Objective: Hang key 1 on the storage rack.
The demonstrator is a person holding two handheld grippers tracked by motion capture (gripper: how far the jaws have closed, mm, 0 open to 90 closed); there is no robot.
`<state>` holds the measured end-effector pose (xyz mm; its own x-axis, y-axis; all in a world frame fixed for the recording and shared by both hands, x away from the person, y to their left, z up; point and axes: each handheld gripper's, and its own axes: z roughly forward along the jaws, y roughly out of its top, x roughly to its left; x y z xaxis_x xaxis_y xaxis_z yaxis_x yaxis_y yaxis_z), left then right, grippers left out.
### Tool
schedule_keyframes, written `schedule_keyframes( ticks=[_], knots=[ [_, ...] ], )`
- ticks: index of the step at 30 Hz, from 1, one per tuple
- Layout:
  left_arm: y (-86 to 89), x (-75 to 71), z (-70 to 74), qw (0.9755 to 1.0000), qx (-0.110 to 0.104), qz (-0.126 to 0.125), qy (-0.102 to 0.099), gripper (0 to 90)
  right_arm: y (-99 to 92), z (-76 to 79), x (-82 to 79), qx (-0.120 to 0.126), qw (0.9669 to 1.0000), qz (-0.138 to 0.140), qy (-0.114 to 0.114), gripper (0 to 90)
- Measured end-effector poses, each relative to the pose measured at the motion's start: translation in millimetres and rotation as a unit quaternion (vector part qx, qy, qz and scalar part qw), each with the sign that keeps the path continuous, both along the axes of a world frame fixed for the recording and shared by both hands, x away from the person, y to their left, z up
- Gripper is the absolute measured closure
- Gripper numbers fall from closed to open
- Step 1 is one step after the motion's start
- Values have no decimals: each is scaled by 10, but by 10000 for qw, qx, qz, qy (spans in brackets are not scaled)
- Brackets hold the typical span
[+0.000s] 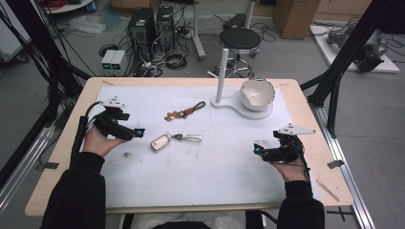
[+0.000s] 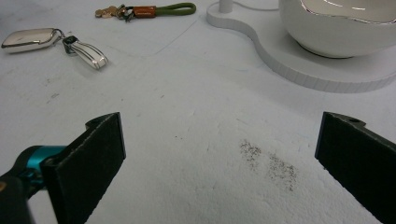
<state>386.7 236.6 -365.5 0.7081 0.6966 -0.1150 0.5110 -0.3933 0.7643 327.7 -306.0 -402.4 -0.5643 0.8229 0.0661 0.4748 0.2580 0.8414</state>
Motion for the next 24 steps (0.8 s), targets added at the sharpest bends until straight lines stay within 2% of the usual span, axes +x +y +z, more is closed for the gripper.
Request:
schedule_keyframes(
  ticks=[2, 9, 13, 24],
  knots=[
    [-49, 43, 13, 10000, 25, -19, -13, 18, -3, 0, 3, -3, 10000, -9, 4, 8],
    [-180, 223, 5, 9998, 98, -139, 130, 18, 4, -6, -1, -28, 10000, 11, -1, 8],
    [-222, 296, 9, 9998, 13, -158, 146, 18, 18, -13, -8, -81, 10000, 1, -6, 7],
    [-521, 492, 50, 9990, 307, -310, 73, 28, 55, -22, -30, -183, 9998, 32, -16, 8]
  ],
)
